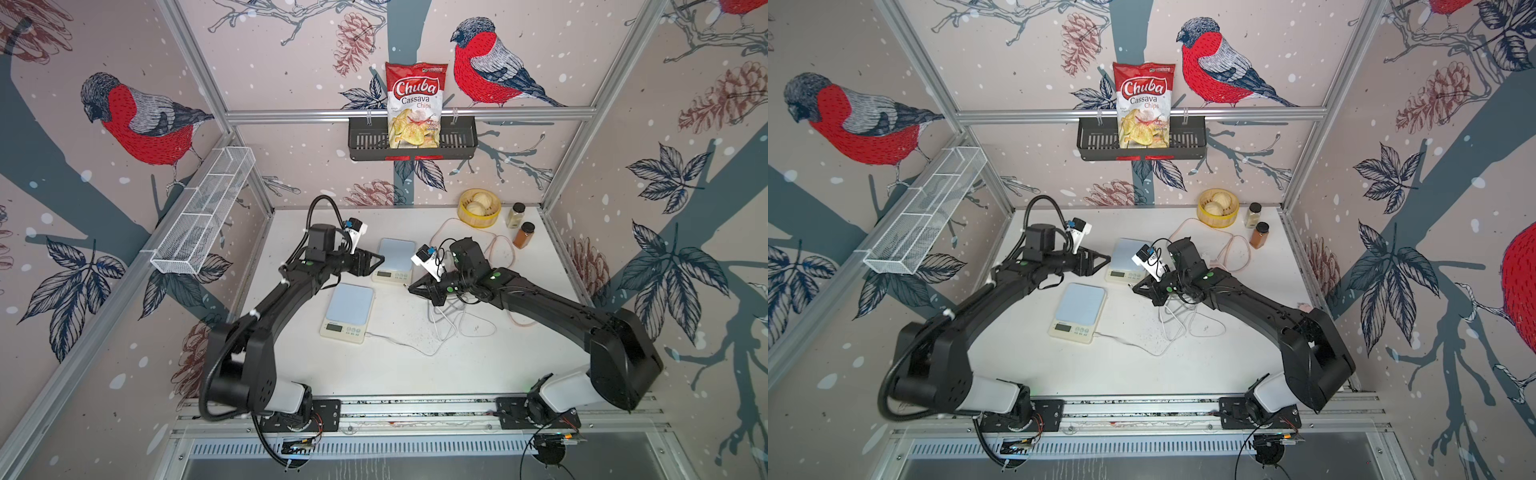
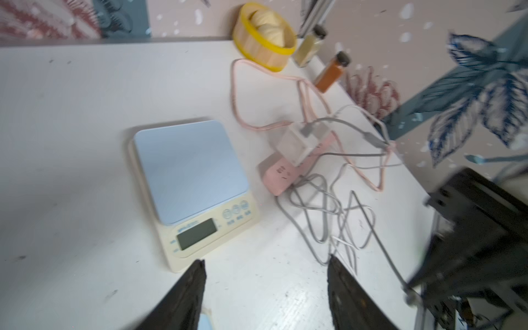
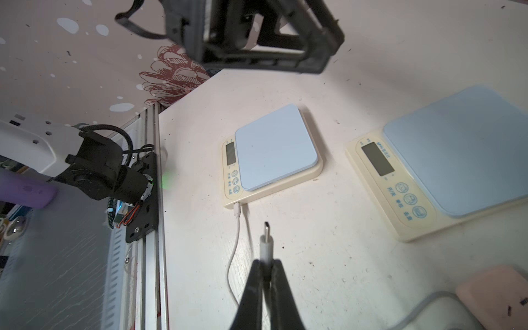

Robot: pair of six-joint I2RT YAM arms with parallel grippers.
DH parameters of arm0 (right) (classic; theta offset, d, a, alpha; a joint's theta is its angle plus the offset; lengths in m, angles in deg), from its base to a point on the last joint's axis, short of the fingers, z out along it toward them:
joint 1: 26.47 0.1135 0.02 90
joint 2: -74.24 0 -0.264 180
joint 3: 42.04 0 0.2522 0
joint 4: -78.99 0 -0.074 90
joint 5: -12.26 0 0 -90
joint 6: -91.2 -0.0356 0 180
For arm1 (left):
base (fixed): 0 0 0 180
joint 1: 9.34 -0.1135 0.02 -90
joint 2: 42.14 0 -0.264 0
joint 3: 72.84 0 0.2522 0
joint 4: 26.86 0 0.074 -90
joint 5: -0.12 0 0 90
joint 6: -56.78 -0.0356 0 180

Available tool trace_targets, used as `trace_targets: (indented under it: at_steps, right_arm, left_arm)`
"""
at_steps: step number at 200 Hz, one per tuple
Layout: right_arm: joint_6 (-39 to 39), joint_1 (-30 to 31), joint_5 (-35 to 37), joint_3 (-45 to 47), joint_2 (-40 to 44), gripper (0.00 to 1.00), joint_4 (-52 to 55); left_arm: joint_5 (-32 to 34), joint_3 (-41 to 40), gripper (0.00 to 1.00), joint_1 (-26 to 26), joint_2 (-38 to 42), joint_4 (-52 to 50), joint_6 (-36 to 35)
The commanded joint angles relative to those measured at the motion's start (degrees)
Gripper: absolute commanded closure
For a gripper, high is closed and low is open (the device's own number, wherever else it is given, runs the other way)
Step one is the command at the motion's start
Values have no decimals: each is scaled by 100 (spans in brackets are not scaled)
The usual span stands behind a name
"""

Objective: Charge the electronic scale
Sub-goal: Place the electronic scale at the center of the board, then adjust the charging cable.

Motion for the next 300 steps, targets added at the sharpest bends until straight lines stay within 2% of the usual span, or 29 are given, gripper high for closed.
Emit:
trace_targets:
  at_steps: [1,33,71,95,121,188,205,217,226,239,246,249,256,267,282,291,300]
  right_arm:
    - [193,-55,-845,-109,36,100,22]
    - [342,-61,-1157,-287,29,100,212]
    - [313,-60,-1290,-308,68,100,197]
    - [286,-51,-1338,-306,75,100,178]
    - [294,-51,-1347,-312,46,100,169]
    - [299,-51,-1396,-341,-45,100,137]
    - [314,-55,-1399,-350,-66,100,148]
    - [295,-51,-1347,-350,-70,100,130]
    - [281,-51,-1270,-350,-61,100,112]
    - [216,-51,-1027,-342,-27,88,91]
    - [186,-50,-874,-326,19,77,69]
    - [147,-51,-748,-309,49,70,38]
    - [77,-52,-495,-251,133,62,-51]
    - [-16,-23,25,-119,337,56,-211]
    - [-175,178,1489,187,770,54,-553]
    - [-203,356,2347,410,1042,54,-811]
    - [-80,559,2872,638,1219,54,-1069]
  left_arm:
    - [-1067,-512,38,231,633,744,-552]
    - [-1738,-644,44,442,812,691,-534]
    - [-1999,-599,52,631,610,660,-551]
    - [-2157,-549,62,650,484,643,-500]
    - [-2266,-496,73,667,385,605,-451]
    - [-2384,-389,81,779,168,601,-295]
    - [-2358,-330,90,824,89,577,-211]
    - [-2280,-282,100,851,37,553,-118]
    - [-2261,-250,100,852,5,554,-12]
    - [-2239,-230,100,852,-5,585,172]
    - [-2211,-223,100,852,8,589,259]
    - [-2190,-215,100,852,12,586,312]
    - [-2049,-191,100,856,35,525,407]
    - [-1711,-92,100,854,56,266,524]
    - [-1078,69,100,852,20,-182,860]
    - [-1017,99,100,852,-21,-230,1117]
    - [-1019,37,100,852,-40,-89,1534]
